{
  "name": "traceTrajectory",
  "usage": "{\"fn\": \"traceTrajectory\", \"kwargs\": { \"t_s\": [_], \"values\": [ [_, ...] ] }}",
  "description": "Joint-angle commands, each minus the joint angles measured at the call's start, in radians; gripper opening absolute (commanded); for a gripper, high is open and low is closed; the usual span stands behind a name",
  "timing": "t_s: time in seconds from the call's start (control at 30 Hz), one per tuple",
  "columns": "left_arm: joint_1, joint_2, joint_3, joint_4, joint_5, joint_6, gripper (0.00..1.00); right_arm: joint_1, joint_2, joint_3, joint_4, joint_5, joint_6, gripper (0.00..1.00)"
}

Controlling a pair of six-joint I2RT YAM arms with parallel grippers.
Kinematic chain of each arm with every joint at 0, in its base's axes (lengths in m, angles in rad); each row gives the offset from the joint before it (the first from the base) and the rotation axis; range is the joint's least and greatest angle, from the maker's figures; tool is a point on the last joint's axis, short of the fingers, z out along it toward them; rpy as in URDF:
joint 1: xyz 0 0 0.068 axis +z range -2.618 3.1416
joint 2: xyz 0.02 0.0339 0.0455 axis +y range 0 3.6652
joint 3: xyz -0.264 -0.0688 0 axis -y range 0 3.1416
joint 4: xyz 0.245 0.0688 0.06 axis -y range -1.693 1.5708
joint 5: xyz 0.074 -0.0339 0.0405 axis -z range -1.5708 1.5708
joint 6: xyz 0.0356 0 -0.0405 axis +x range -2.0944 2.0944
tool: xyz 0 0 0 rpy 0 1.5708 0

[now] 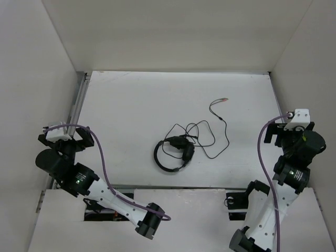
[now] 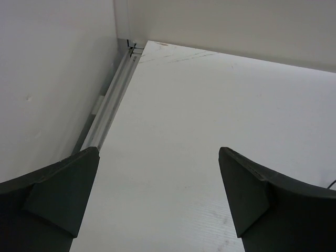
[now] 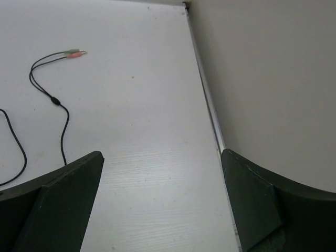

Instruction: Wrap the headphones

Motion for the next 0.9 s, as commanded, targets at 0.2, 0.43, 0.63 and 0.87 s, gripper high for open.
{"fn": "traceTrajectory", "kwargs": {
  "t_s": [0.2,0.43,0.63,0.87],
  "values": [
    [-0.024,-0.035,0.05,-0.001,0.037,-0.056,1.0,0.052,-0.116,-0.065,0.114,0.042,0.038,1.0],
    [-0.137,-0.009,0.062,-0.021,0.152,-0.195,1.0,0.087,-0.037,-0.12,0.265,0.151,0.096,1.0],
    [-0.32,0.035,0.096,-0.039,0.211,-0.317,1.0,0.226,-0.081,-0.202,0.535,-0.001,0.224,1.0],
    [-0.464,0.084,0.067,-0.176,0.162,-0.234,1.0,0.386,0.095,-0.196,0.576,-0.001,0.273,1.0]
  ]
}}
